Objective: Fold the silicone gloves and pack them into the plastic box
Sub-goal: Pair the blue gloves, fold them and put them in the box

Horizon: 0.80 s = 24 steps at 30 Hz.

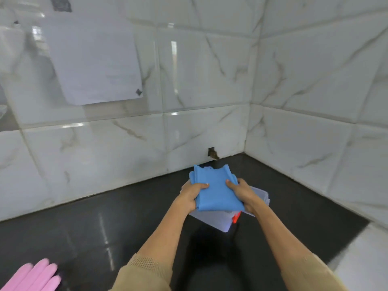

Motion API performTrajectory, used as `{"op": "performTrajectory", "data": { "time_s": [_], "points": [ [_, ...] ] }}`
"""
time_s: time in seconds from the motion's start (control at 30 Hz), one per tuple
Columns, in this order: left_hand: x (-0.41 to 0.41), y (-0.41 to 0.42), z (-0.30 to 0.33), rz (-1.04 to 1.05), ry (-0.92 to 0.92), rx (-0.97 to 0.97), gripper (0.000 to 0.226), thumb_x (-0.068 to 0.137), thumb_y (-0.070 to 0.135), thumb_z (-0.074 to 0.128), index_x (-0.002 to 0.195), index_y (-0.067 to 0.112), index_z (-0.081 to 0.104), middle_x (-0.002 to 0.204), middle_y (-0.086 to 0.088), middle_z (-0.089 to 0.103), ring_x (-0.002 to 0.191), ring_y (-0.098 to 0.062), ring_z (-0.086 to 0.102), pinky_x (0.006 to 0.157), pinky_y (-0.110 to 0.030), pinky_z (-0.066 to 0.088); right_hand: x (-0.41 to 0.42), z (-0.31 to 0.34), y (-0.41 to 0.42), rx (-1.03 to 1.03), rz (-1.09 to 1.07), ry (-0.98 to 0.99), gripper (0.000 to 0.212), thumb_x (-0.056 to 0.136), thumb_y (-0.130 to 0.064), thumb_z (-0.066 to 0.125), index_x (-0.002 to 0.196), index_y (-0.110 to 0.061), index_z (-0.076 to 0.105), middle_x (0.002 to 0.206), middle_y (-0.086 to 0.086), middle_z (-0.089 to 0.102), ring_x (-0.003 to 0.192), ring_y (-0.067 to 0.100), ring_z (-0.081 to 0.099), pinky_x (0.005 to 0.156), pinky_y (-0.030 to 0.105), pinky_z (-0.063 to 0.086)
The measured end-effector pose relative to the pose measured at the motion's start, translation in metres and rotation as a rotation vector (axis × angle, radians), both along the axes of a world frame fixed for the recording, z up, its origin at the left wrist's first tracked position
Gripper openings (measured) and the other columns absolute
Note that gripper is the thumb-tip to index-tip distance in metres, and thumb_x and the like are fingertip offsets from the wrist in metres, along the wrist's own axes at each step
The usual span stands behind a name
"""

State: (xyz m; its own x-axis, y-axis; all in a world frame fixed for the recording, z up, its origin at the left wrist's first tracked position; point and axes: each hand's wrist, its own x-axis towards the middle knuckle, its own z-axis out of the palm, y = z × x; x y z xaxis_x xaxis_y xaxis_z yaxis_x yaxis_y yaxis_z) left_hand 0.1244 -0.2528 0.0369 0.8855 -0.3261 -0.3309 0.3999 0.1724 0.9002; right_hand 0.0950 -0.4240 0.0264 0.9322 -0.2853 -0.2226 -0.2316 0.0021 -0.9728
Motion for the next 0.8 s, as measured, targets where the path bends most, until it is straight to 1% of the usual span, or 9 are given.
{"op": "performTrajectory", "data": {
  "time_s": [0.07,0.1,0.27,0.33,0.4,0.5,0.6,0.7,0.8],
  "points": [
    [0.005,-0.006,-0.001,-0.067,0.031,0.085,0.042,0.082,0.003,0.067,0.122,0.005,0.056,0.103,-0.017,0.066,0.089,-0.032,0.065,0.073,-0.044,0.055,-0.005,-0.008,-0.005,0.118,-0.051,0.035,0.044,0.093,-0.026,0.059,0.125,-0.006,0.038,0.108,0.015,0.062,0.087,0.029,0.066,0.068,0.043,0.057],
    [0.007,-0.007,-0.002,-0.089,0.051,0.119,0.04,0.082,0.005,0.068,0.12,0.006,0.056,0.102,-0.017,0.066,0.088,-0.031,0.064,0.072,-0.043,0.054,-0.006,-0.011,-0.005,0.148,-0.062,0.047,0.044,0.092,-0.025,0.059,0.126,-0.006,0.038,0.11,0.016,0.061,0.09,0.031,0.066,0.068,0.042,0.057],
    [0.015,0.002,0.0,-0.125,0.091,0.186,0.016,0.085,0.005,0.065,0.098,0.009,0.056,0.093,-0.016,0.066,0.083,-0.03,0.064,0.064,-0.041,0.053,-0.006,-0.01,0.006,0.115,-0.07,0.096,0.042,0.094,-0.027,0.055,0.125,-0.007,0.034,0.112,0.016,0.057,0.097,0.031,0.062,0.088,0.047,0.054],
    [0.012,0.011,-0.001,-0.106,0.077,0.221,0.014,0.085,0.003,0.065,0.093,0.009,0.055,0.091,-0.016,0.065,0.081,-0.029,0.064,0.063,-0.04,0.053,-0.01,-0.008,0.016,0.113,-0.036,0.14,0.043,0.094,-0.026,0.055,0.126,-0.006,0.035,0.112,0.017,0.059,0.094,0.03,0.063,0.082,0.044,0.056],
    [0.002,0.03,-0.003,-0.072,0.036,0.266,0.019,0.084,0.003,0.066,0.097,0.009,0.054,0.096,-0.016,0.065,0.084,-0.029,0.065,0.063,-0.039,0.054,-0.016,-0.008,0.034,0.124,0.007,0.167,0.04,0.094,-0.024,0.055,0.126,-0.005,0.038,0.107,0.014,0.062,0.09,0.027,0.064,0.072,0.039,0.056],
    [-0.023,0.074,-0.009,-0.043,-0.027,0.35,0.03,0.082,0.008,0.068,0.111,0.007,0.058,0.106,-0.016,0.068,0.094,-0.031,0.067,0.077,-0.042,0.057,-0.035,-0.018,0.075,0.096,0.076,0.203,0.037,0.095,-0.025,0.053,0.123,-0.009,0.035,0.116,0.011,0.058,0.099,0.026,0.061,0.076,0.038,0.054],
    [-0.059,0.124,-0.011,-0.025,-0.046,0.378,0.028,0.08,0.013,0.071,0.107,0.01,0.066,0.104,-0.014,0.072,0.096,-0.03,0.07,0.087,-0.044,0.056,-0.064,-0.031,0.118,0.083,0.177,0.225,0.034,0.094,-0.028,0.051,0.116,-0.018,0.027,0.109,0.0,0.051,0.097,0.019,0.056,0.068,0.033,0.051],
    [-0.097,0.164,-0.009,0.017,-0.019,0.376,0.025,0.08,0.012,0.071,0.105,0.011,0.068,0.099,-0.011,0.075,0.092,-0.028,0.071,0.077,-0.039,0.057,-0.085,-0.035,0.15,0.096,0.316,0.244,0.033,0.094,-0.028,0.052,0.116,-0.018,0.029,0.106,-0.003,0.051,0.093,0.014,0.055,0.065,0.03,0.051],
    [-0.136,0.189,-0.013,0.131,0.054,0.352,0.028,0.082,0.006,0.068,0.109,0.006,0.064,0.1,-0.014,0.073,0.089,-0.028,0.071,0.066,-0.034,0.056,-0.093,-0.032,0.166,0.017,0.49,0.243,0.038,0.093,-0.028,0.054,0.123,-0.017,0.034,0.114,-0.001,0.057,0.101,0.015,0.058,0.082,0.036,0.052]
  ]
}}
